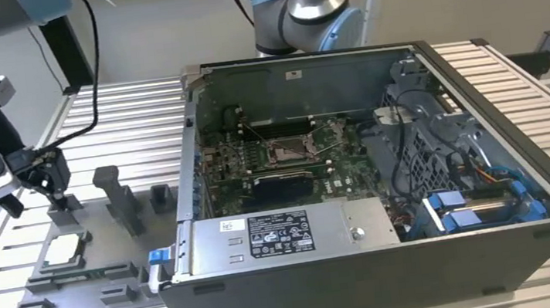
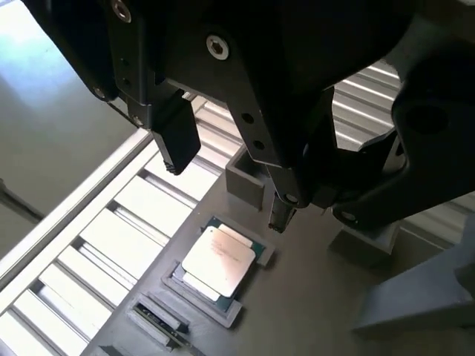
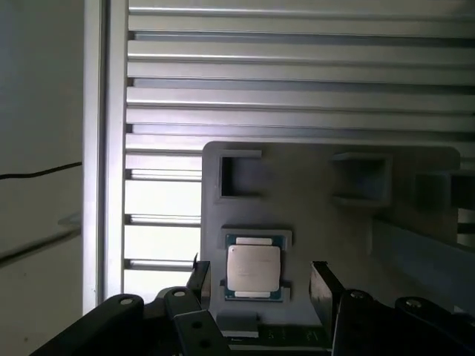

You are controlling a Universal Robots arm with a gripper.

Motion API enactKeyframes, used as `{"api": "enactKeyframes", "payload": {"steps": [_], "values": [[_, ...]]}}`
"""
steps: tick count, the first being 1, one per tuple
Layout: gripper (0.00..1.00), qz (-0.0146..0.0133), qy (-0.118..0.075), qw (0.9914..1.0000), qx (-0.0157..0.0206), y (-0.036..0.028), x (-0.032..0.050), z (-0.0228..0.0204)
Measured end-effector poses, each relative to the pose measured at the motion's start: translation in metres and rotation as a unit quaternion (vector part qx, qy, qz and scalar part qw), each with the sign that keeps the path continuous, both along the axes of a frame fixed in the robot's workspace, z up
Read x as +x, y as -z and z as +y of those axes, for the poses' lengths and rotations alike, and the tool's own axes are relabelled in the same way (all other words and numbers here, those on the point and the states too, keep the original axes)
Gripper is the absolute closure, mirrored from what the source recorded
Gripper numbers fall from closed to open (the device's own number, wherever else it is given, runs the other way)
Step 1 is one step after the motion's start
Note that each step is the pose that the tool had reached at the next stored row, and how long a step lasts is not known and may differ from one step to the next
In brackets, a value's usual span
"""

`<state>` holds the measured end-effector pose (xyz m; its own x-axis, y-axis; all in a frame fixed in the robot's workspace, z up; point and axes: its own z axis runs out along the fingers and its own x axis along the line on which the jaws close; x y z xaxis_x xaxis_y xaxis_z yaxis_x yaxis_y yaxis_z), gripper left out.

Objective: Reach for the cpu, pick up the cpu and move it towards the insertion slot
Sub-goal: 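Pick up the cpu and move it towards the insertion slot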

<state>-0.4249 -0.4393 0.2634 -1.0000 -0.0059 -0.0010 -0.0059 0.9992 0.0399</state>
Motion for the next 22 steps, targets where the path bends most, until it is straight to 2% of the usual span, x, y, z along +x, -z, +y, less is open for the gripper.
{"api": "enactKeyframes", "payload": {"steps": [6, 13, 16, 22], "values": [[0.0, 0.0, 0.002, 1.0, 0.0002, 0.0109, 0.0, -0.0023], [0.0, -0.0001, 0.002, 1.0, 0.0003, 0.023, 0.0, -0.0027], [0.0, -0.0004, 0.002, 0.99999, -0.0028, 0.0275, 0.0, -0.0028], [0.0, -0.001, 0.002, 0.99999, -0.0033, 0.0379, -0.0005, -0.0034]]}}
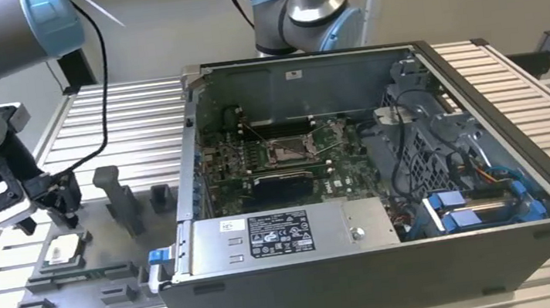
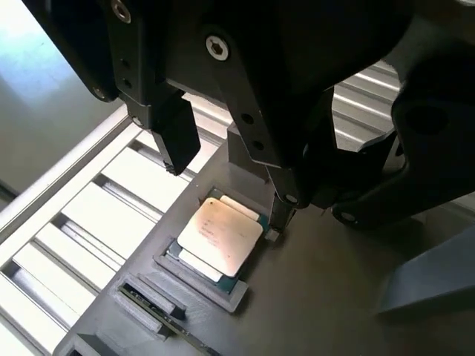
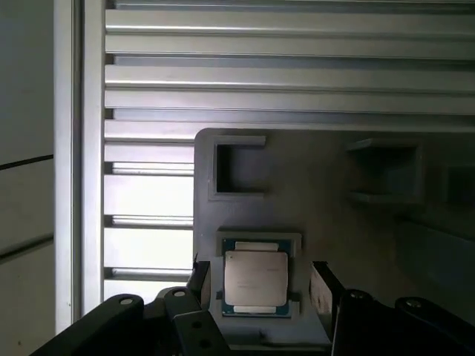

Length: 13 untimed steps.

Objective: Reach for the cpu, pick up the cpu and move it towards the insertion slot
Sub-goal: 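Pick up the cpu and move it towards the insertion slot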

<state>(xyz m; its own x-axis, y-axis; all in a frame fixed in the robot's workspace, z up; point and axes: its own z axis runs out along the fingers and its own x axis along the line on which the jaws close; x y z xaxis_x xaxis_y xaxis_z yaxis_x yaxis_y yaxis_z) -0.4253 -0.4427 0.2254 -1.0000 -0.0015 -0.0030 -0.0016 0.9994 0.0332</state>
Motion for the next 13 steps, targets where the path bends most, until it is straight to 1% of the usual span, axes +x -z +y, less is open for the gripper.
{"api": "enactKeyframes", "payload": {"steps": [4, 13], "values": [[0.0, 0.0, 0.0, 1.0, -0.0002, 0.0065, -0.0002, -0.0014], [0.0, 0.0, 0.0, 1.0, -0.0011, 0.0146, -0.0002, -0.0089]]}}
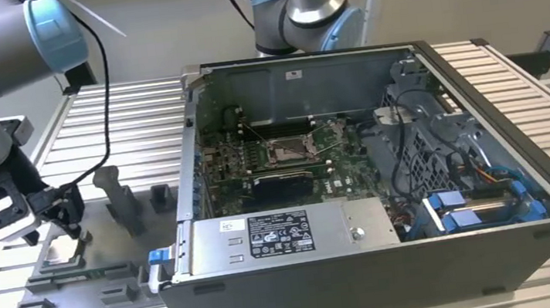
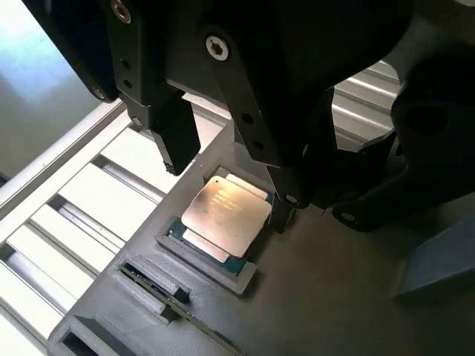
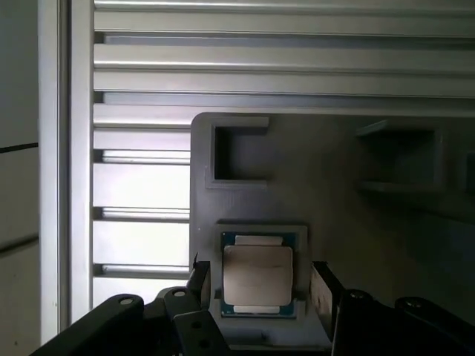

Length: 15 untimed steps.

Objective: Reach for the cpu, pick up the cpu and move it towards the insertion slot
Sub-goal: 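Pick up the cpu and move it towards the insertion slot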

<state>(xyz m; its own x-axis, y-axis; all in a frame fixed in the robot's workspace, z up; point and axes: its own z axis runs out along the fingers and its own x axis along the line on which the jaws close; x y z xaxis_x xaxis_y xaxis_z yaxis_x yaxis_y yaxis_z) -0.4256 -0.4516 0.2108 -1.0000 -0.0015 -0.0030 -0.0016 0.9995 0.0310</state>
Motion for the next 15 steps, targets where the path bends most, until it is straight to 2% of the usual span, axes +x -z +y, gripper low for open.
{"api": "enactKeyframes", "payload": {"steps": [7, 11, 15], "values": [[0.0, 0.0, 0.0, 1.0, -0.0006, 0.0067, 0.0, -0.003], [0.0, -0.0001, 0.0, 1.0, -0.0006, 0.0093, 0.0, -0.0064], [0.0, 0.0, 0.0, 1.0, -0.0022, 0.0128, -0.0003, -0.0066]]}}
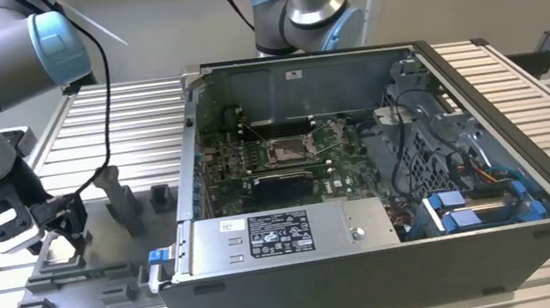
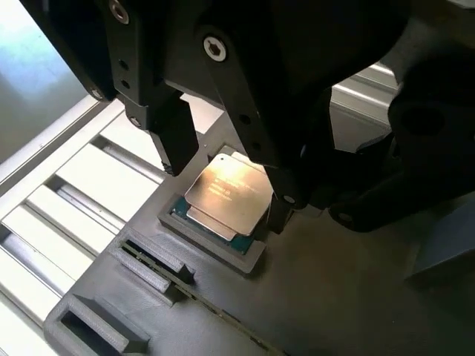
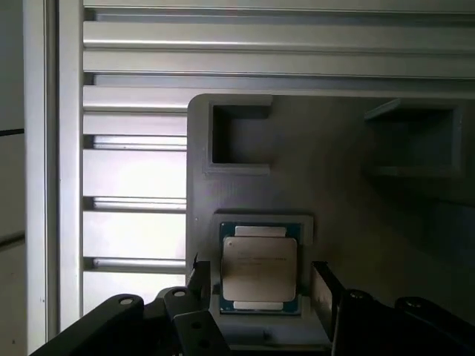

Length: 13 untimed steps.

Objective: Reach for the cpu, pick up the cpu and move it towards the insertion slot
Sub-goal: 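Pick up the cpu and move it towards the insertion slot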

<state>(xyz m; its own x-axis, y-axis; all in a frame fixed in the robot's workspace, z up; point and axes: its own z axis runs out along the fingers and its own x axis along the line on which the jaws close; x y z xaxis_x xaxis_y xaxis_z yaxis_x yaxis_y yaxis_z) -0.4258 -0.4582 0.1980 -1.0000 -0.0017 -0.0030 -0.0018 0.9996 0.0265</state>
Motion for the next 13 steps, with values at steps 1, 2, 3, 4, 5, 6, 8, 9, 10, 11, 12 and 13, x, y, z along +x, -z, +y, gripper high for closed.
{"api": "enactKeyframes", "payload": {"steps": [1, 2, 3, 4, 5, 6, 8, 9, 10, 11, 12, 13], "values": [[0.0, 0.0, 0.0, 1.0, -0.0001, 0.0009, 0.0, 0.0], [0.0, 0.0, 0.0, 1.0, -0.0002, 0.0018, -0.0001, 0.0], [0.0, 0.0, 0.0, 1.0, -0.0001, 0.0026, -0.0001, 0.0], [0.0, 0.0, 0.0, 1.0, -0.0002, 0.0034, -0.0001, 0.0], [0.0, 0.0, 0.0, 1.0, -0.0002, 0.0041, -0.0002, 0.0], [0.0, 0.0, 0.0, 1.0, -0.0002, 0.0048, -0.0002, 0.0], [0.0, 0.0, 0.0, 1.0, -0.0002, 0.0063, -0.0002, 0.0], [0.0, 0.0, 0.0, 1.0, -0.0001, 0.0069, -0.0002, 0.0], [0.0, 0.0, 0.0, 1.0, -0.0002, 0.0074, -0.0002, 0.0], [0.0, 0.0, 0.0, 1.0, -0.0002, 0.008, -0.0002, 0.0], [0.0, 0.0, 0.0, 1.0, -0.0002, 0.0084, -0.0002, 0.0], [0.0, 0.0, 0.0, 1.0, -0.0002, 0.0088, -0.0002, 0.0]]}}
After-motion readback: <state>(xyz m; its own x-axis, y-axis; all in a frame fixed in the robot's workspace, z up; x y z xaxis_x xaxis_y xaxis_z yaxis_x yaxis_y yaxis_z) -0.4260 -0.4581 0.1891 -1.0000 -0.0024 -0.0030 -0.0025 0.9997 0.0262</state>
